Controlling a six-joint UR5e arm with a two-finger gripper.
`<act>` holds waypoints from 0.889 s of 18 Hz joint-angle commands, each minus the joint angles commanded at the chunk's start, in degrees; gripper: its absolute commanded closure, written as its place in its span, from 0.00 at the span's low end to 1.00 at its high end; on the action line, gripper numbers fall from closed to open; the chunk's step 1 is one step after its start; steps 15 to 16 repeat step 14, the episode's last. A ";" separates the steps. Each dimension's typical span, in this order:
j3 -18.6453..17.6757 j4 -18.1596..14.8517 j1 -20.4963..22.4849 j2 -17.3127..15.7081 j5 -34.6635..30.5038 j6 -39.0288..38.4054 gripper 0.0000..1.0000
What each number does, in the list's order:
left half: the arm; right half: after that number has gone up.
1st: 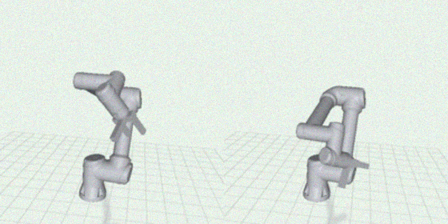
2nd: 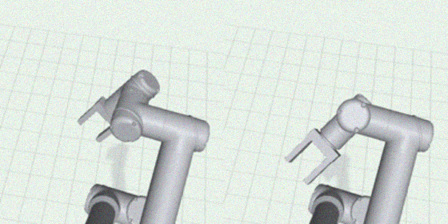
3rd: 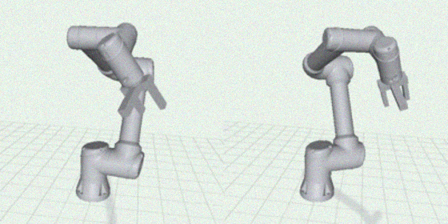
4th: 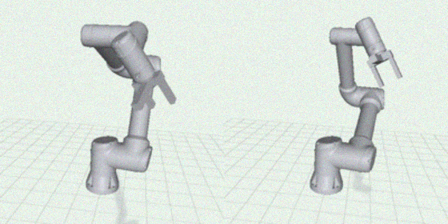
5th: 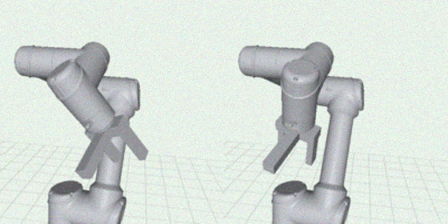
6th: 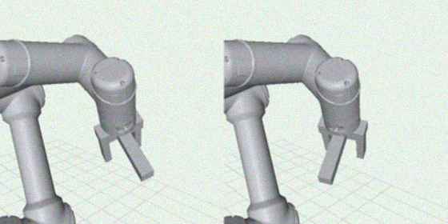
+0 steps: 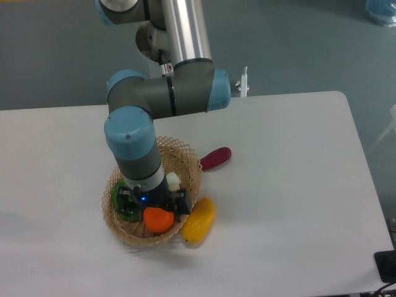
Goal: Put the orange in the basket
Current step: 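Open the gripper to release the orange into the basket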
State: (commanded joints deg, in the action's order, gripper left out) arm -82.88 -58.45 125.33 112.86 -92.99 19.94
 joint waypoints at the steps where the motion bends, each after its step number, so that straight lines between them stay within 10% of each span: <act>1: 0.00 -0.09 0.70 -0.79 0.09 0.97 0.00; 16: -0.79 -5.63 5.10 -5.10 1.14 11.88 0.00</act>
